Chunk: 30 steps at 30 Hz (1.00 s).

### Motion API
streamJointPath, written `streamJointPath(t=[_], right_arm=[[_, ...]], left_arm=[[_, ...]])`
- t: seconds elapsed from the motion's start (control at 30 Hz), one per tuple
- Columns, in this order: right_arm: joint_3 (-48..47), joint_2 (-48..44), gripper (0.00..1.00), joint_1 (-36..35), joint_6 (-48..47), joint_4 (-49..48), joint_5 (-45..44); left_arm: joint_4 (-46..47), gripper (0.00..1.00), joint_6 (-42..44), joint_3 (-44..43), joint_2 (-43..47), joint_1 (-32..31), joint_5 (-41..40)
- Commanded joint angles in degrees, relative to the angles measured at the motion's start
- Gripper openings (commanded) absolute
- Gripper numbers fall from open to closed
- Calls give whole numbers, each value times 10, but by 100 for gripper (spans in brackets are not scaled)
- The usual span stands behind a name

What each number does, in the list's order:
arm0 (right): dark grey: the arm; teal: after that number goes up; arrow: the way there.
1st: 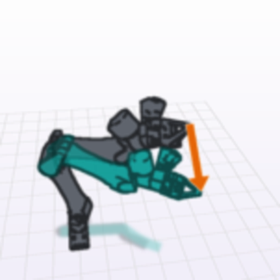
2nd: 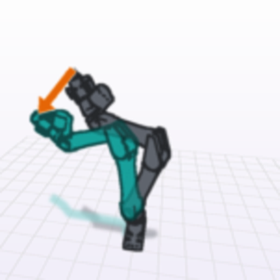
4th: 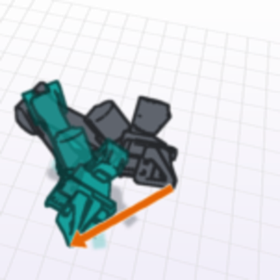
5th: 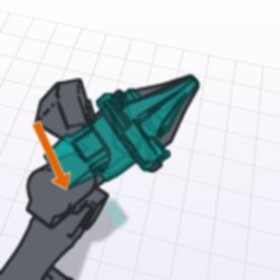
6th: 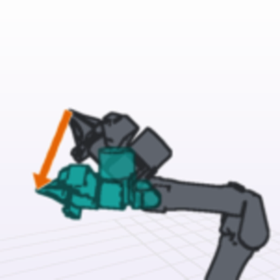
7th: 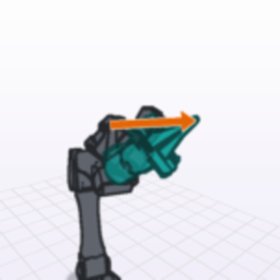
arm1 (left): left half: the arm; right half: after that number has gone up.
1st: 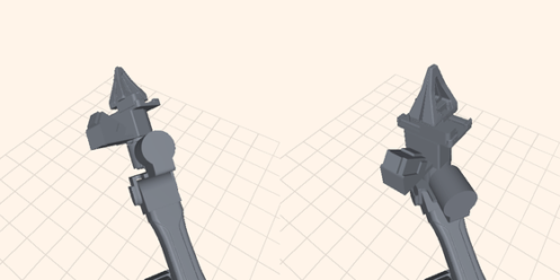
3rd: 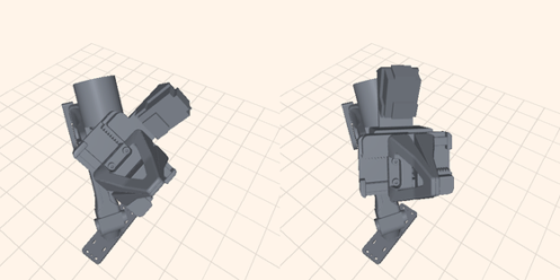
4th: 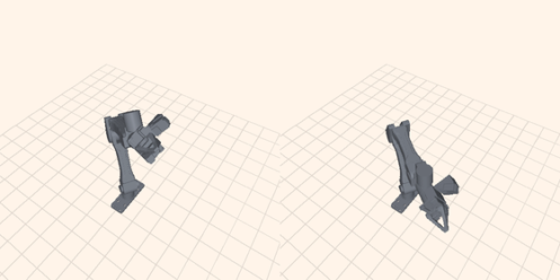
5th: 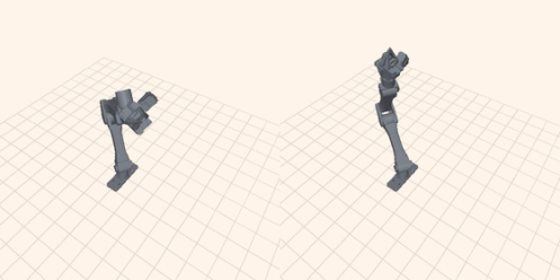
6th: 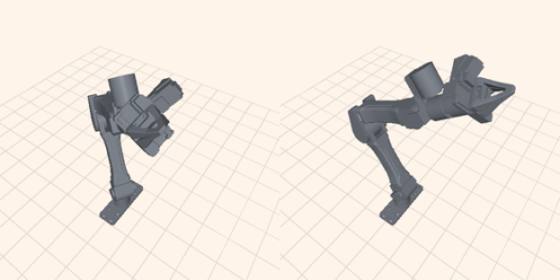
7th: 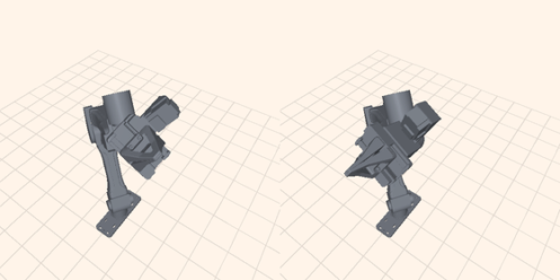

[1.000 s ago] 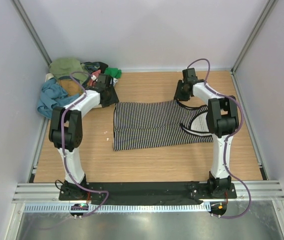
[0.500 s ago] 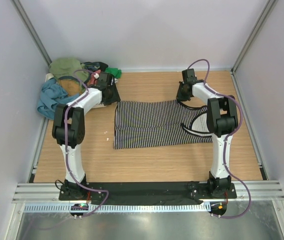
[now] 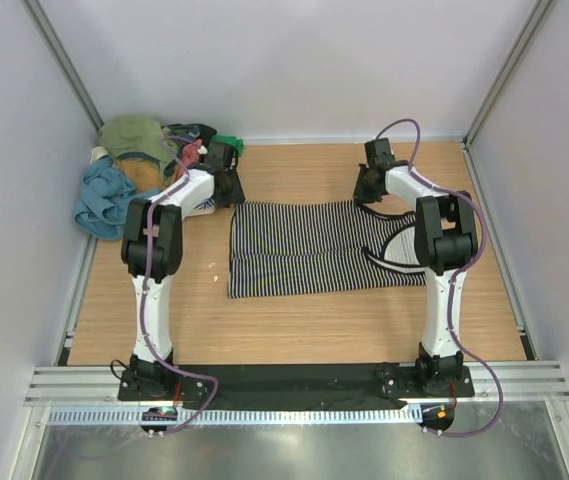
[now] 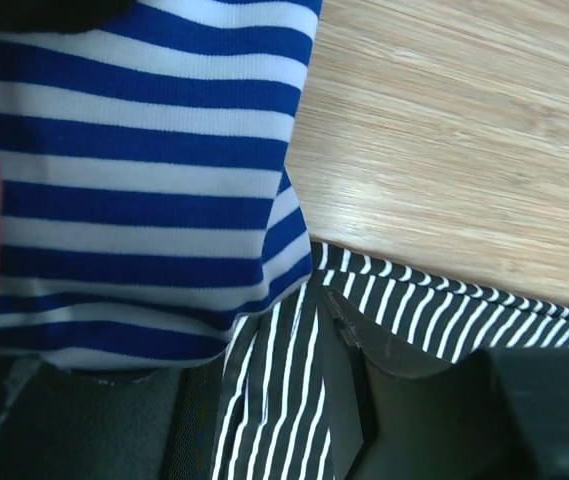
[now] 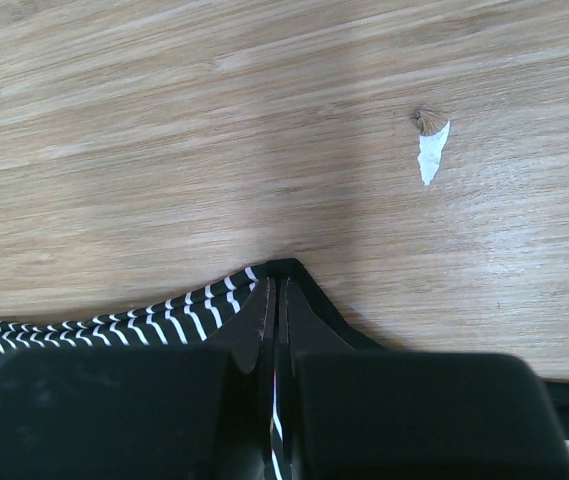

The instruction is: Fold and stack the tank tops

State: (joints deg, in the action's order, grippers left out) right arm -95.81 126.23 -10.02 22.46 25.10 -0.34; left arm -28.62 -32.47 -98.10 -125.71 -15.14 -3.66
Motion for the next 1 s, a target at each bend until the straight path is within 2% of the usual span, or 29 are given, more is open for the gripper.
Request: streamJointPath(t=[0.0,0.37,0.47,0.53,0.57,0.63,0.97], right_arm=[[7,-33,1,0,-4,0,-13],[12,-35,1,0,-2,-1,-11],[15,-37,1,-1,-1,-2,-5],[16,-38,1,-1,-2,-2,-7],[16,-38,1,0,-2,-3,-8],[16,-40,1,-1,-2,-3,-8],[26,-71,1,-2,7,5,-12]], left_arm=[[-18,42,7,-31,-12,-3,-32],[-22,34,11,-67,-53,-23,-63],[-39,26,12,-89,-72,-27,-77],[-50,16,10,-96,-77,-28,-83],[-50,7,9,-91,-75,-28,-84],[-50,0,12,-85,-73,-28,-80],[-40,0,28,-46,21,-31,-88]])
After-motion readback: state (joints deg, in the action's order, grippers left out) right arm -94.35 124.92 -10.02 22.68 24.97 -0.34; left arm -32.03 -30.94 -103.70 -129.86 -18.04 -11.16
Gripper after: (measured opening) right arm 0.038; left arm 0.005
